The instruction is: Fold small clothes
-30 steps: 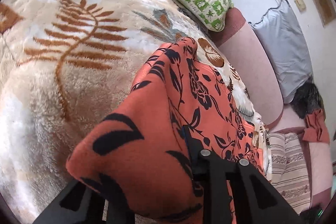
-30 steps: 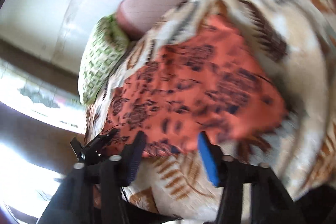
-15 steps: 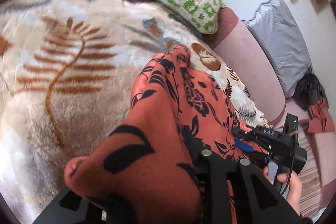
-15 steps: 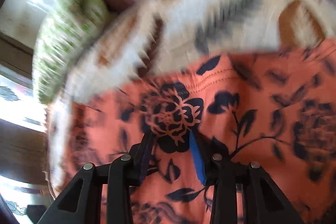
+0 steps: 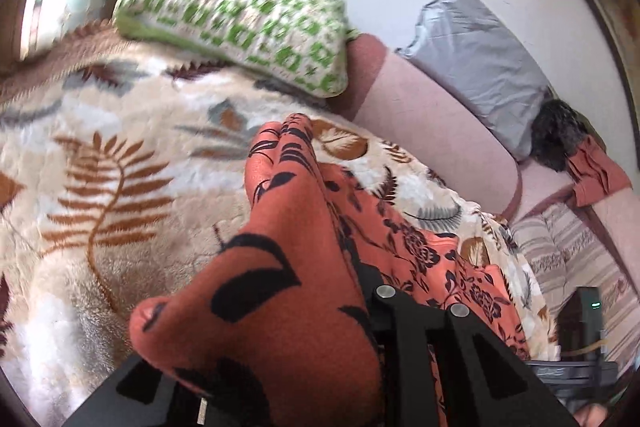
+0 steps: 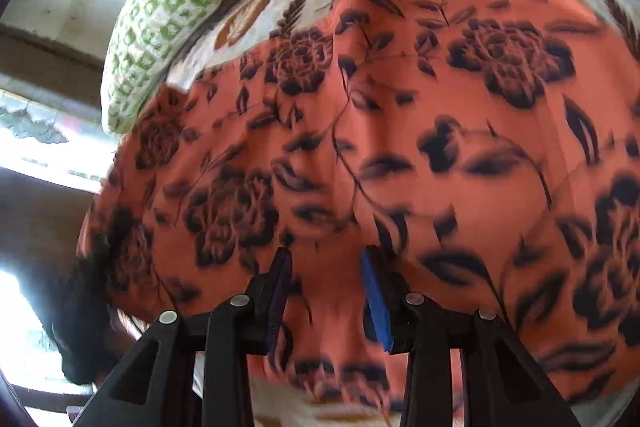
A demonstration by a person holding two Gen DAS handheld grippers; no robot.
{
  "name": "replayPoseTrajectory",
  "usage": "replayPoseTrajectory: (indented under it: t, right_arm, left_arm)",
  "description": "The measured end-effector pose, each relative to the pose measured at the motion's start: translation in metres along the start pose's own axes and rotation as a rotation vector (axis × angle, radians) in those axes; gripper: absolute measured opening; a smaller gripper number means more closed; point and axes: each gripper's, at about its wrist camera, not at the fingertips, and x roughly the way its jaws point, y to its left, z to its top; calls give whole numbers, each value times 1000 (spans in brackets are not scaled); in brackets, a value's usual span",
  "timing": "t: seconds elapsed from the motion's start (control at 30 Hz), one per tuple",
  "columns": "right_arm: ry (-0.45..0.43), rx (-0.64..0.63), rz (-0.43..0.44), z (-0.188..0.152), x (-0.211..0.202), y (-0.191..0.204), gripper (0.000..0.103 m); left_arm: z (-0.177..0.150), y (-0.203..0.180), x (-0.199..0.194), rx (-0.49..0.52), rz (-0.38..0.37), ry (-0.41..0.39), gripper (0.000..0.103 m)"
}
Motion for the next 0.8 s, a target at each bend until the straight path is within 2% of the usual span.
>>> replayPoseTrajectory:
  t: [0.03, 0.1, 0.13, 0.23, 0.3, 0.37, 0.4, 0.43, 0.47, 0.5, 0.6, 0.7, 0.8]
  right_arm:
    - [-16, 16, 27, -3, -11, -5, 40]
    - [-90, 70, 139, -10, -42, -25, 56]
    - [-154, 89, 186, -13, -60, -38, 64]
    - [-291, 144, 265, -21, -91, -77, 67]
    - [-313, 221, 278, -24, -96, -109, 67]
    - [-264, 316, 216, -23, -83, -130, 65]
    - [-205, 360, 223, -21, -72, -143, 61]
    - [-200, 379, 227, -21, -70, -150, 49]
    - [-201, 387, 238, -20, -72, -154, 44]
    - [-201, 376, 248, -18, -74, -154, 44]
    - [-279, 324, 255, -17, -91, -149, 46]
    - [-352, 301, 320, -20, -104, -146, 45]
    - [-394, 295, 320, -17, -111, -146, 45]
  left_arm:
    - [-1, -5, -4, 26, -4, -12, 19]
    - [-2, -11, -9, 53, -21, -27, 19]
    - [-2, -15, -11, 69, -29, -31, 19]
    - [-2, -28, -17, 114, -25, -41, 19]
    - [-2, -38, -21, 130, -27, -51, 19]
    - [-2, -50, -24, 148, -27, -57, 19]
    - [-2, -54, -25, 155, -27, -57, 19]
    - [-2, -61, -26, 165, -27, -57, 19]
    - [-2, -66, -28, 175, -25, -57, 19]
    - [-2, -72, -29, 187, -22, -53, 19]
    - [-1, -89, -32, 224, -17, -44, 19]
    - [0, -105, -33, 258, -22, -29, 19]
    - [3, -121, -34, 271, -45, -9, 19]
